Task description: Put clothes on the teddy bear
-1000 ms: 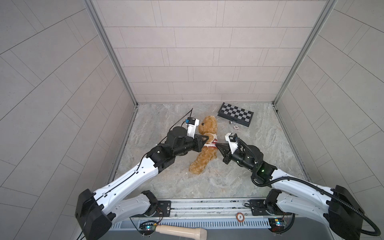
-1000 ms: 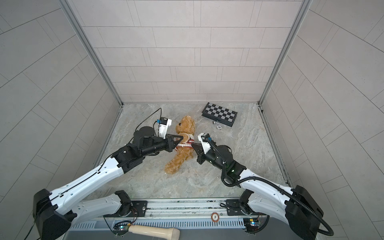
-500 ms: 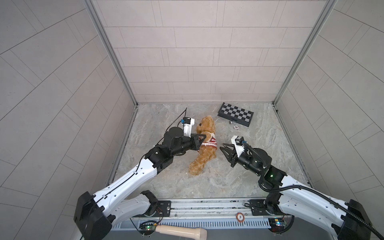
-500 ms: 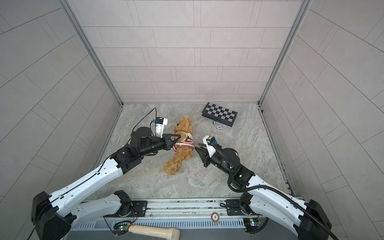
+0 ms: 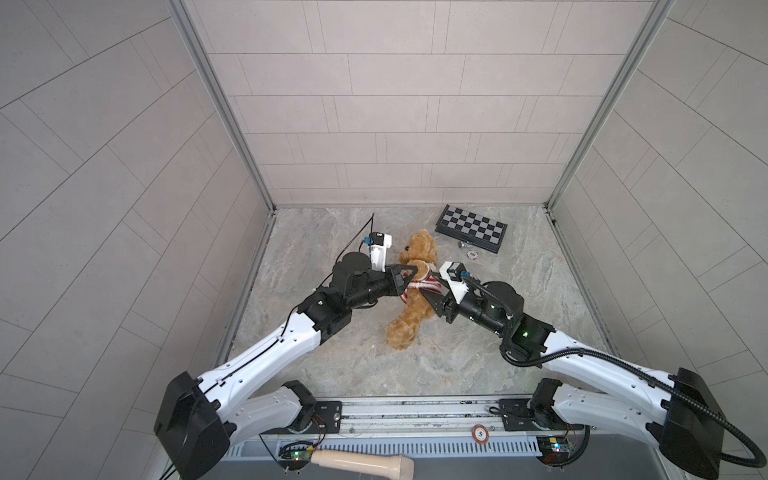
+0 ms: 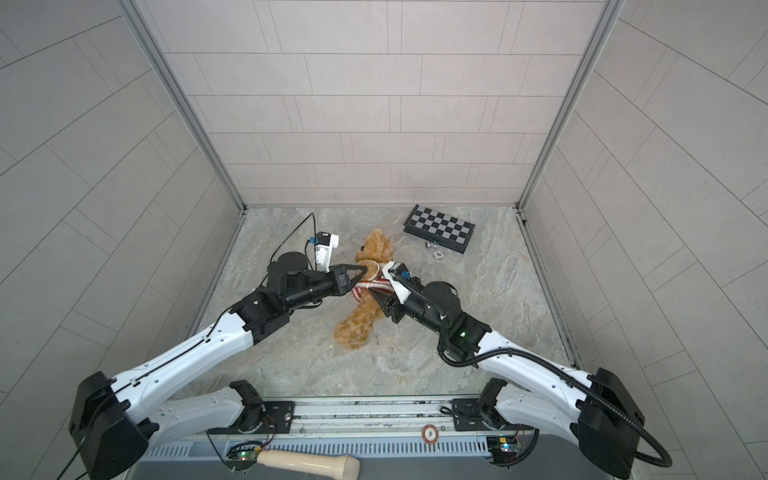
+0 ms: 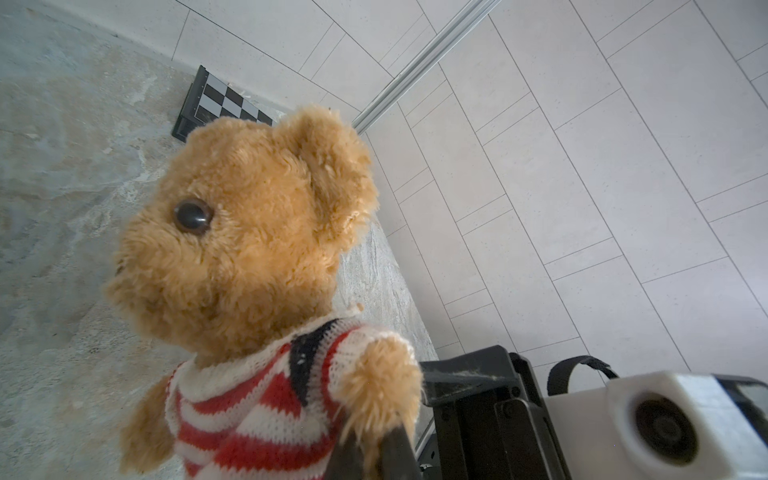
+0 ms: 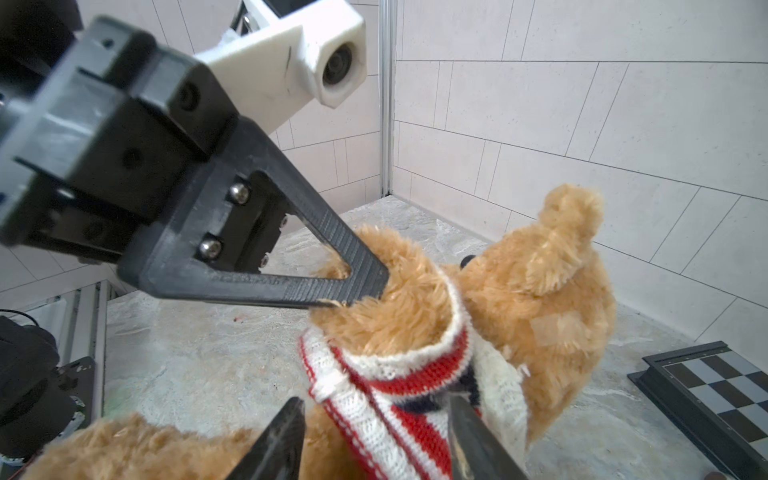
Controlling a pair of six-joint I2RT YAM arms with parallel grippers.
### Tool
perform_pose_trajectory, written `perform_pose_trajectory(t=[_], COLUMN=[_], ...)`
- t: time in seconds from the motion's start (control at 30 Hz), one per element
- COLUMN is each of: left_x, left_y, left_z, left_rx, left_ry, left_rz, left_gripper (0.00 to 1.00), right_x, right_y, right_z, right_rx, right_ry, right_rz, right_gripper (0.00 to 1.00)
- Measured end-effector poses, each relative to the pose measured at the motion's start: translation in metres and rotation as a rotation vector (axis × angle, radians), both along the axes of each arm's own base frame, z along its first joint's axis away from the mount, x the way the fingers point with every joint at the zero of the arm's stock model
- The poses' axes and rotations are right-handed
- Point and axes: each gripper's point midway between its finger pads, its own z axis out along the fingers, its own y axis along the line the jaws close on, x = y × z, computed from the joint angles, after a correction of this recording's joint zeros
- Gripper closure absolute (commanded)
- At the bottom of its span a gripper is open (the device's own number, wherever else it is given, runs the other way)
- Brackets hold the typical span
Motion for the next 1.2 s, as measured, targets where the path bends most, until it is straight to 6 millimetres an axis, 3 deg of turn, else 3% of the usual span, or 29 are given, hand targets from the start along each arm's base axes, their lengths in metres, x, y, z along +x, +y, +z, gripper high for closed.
perform_pose_trajectory(t=[0.2, 0.47, 1.2], left_x=[-0.001, -0.001, -0.018], left_y=[-0.001, -0.002, 0.004], left_z=[0.002, 0.004, -0.009], left_rx=[-0.014, -0.022, 0.082], left_ry=[0.007, 0.006, -0.024], left_rz=[-0.004, -0.01, -0.073], left_gripper=[1.0, 1.0, 1.0], right_x=[0.013, 0.021, -0.001], right_y=[0.0, 0.0, -0.02], right_z=[-0.004, -0.009, -0.019], right_rx=[-0.049, -0.084, -0.05], right_ry=[-0.019, -0.03, -0.029], right_rz=[-0.048, -0.075, -0.095], right_gripper=[0.59, 1.0, 1.0])
